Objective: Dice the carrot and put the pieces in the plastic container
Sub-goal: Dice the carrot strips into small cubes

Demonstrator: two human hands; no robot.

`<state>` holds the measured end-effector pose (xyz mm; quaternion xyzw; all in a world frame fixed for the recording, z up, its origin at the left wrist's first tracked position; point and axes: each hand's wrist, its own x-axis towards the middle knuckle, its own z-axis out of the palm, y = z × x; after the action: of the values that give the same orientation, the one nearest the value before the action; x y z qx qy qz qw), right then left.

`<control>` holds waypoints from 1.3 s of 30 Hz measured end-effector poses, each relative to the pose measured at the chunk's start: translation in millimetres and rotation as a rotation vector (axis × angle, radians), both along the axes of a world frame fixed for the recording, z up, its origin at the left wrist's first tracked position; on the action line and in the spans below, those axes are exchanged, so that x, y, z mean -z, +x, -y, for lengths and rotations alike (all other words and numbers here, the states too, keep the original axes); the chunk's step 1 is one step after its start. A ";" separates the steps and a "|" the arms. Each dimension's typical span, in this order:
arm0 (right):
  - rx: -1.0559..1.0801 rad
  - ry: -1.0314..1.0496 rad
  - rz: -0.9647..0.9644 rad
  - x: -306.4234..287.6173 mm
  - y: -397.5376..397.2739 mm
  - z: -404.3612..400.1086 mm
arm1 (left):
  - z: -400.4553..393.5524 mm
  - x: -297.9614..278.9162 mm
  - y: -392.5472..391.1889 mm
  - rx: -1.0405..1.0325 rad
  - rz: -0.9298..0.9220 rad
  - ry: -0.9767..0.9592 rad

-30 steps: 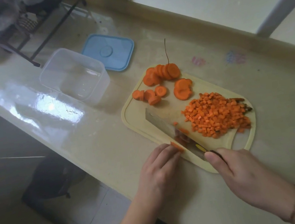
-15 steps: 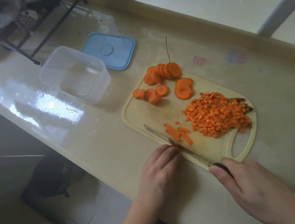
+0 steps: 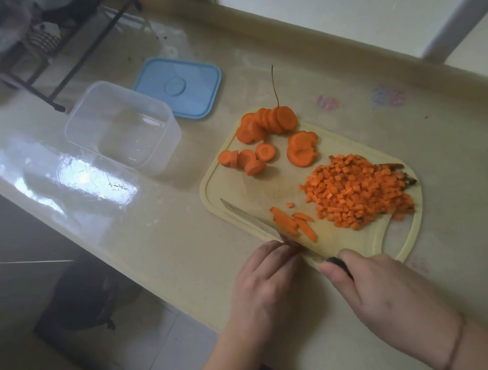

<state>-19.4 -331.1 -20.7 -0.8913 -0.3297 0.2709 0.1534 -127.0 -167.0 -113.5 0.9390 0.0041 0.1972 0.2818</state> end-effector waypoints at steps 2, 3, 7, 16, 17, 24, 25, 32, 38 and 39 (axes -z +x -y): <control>0.044 0.085 -0.040 2.5 2.6 -0.7 | -2.1 -2.1 0.8 0.014 0.000 0.008; 0.062 0.125 -0.071 2.3 3.2 0.1 | -4.0 -2.4 1.2 0.026 0.002 0.021; 0.189 0.243 -0.160 -9.2 7.7 11.4 | -14.0 -2.6 3.9 0.084 0.001 0.083; 0.375 0.261 -0.140 -18.5 15.8 44.3 | -52.2 -25.5 38.3 0.052 -0.072 0.128; 0.385 0.261 -0.139 -17.6 14.9 46.2 | -55.9 -26.4 40.5 0.036 -0.108 0.121; 0.423 0.252 -0.173 -12.2 11.9 57.8 | -57.0 -26.7 46.3 0.153 -0.101 0.026; 0.425 0.254 -0.184 -12.0 11.3 58.9 | -56.6 -25.5 46.2 0.165 -0.105 0.016; 0.424 0.244 -0.220 -14.2 12.2 63.3 | -54.6 -32.5 53.8 0.307 -0.072 0.130; 0.429 0.270 -0.174 -13.1 12.1 68.9 | -63.1 -32.1 67.1 0.461 -0.098 0.246; 0.428 0.261 -0.177 -11.9 12.2 70.3 | -64.4 -30.5 68.8 0.483 -0.097 0.239</control>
<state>-7.2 -401.4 -8.8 -0.8861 -0.1512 0.2645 0.3494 -58.2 -102.6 -82.9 0.9477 -0.2299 0.0782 0.2072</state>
